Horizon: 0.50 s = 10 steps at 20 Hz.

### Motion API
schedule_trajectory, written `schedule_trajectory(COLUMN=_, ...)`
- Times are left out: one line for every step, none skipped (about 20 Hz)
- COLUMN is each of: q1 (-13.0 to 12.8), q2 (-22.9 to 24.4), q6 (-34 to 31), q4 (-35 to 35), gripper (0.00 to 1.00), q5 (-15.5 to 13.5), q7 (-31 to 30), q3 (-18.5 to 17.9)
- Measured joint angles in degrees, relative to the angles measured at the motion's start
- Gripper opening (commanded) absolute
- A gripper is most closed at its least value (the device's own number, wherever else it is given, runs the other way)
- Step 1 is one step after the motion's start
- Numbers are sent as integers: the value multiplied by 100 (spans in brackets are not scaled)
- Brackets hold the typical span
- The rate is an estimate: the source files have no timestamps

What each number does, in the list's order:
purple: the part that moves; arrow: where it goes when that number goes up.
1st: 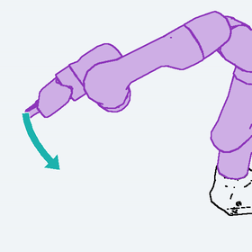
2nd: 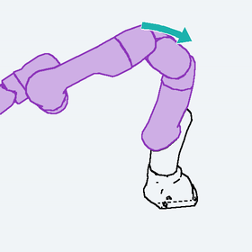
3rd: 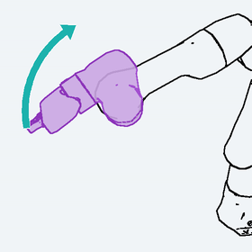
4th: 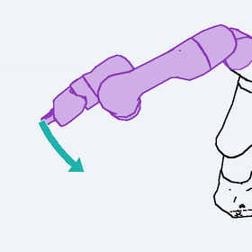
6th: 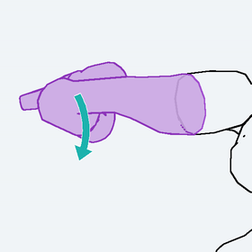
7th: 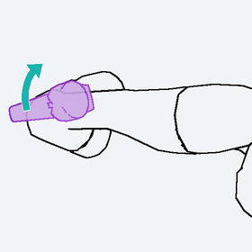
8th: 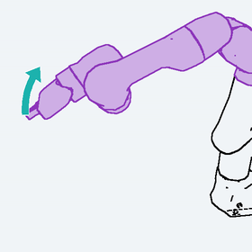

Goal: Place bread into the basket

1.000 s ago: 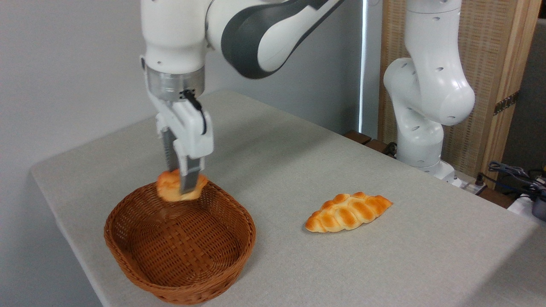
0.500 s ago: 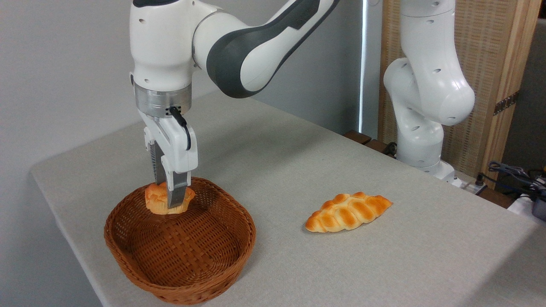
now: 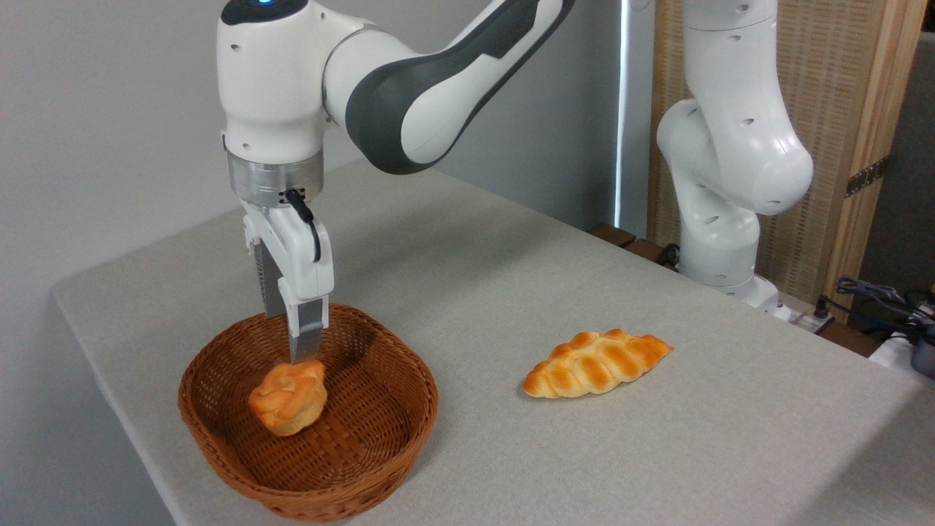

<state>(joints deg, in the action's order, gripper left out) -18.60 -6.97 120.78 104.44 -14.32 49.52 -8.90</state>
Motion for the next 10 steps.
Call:
schedule_trajectory(q1=0, q2=0, q6=0, q4=-8, gripper=100, q5=0, q7=0, q3=3)
schedule_trajectory(q1=0, q2=2, q6=0, q4=-20, gripper=100, q5=0, q7=0, q3=6)
schedule_trajectory(q1=0, q2=5, q6=0, q4=-29, gripper=100, q5=0, q7=0, q3=13)
schedule_trajectory(q1=0, q2=9, q6=0, q4=-39, gripper=100, q5=0, q7=-3, q3=20)
schedule_trajectory(q1=10, q2=27, q6=0, q4=-61, gripper=100, q5=0, q7=-17, q3=20)
schedule_trajectory(q1=48, q2=71, q6=-34, q4=-87, gripper=100, q5=0, q7=-32, q3=19)
schedule_trajectory(q1=134, q2=155, q6=-177, q4=-104, gripper=100, q5=0, q7=-35, q3=19)
schedule_trajectory(q1=224, q2=233, q6=-351, q4=-117, gripper=100, q5=0, q7=-35, q3=19)
schedule_trajectory(q1=352, q2=345, q6=-606, q4=-142, gripper=100, q5=0, q7=-35, q3=18)
schedule_trajectory(q1=492, q2=477, q6=-887, q4=-170, gripper=100, q5=0, q7=-35, q3=17)
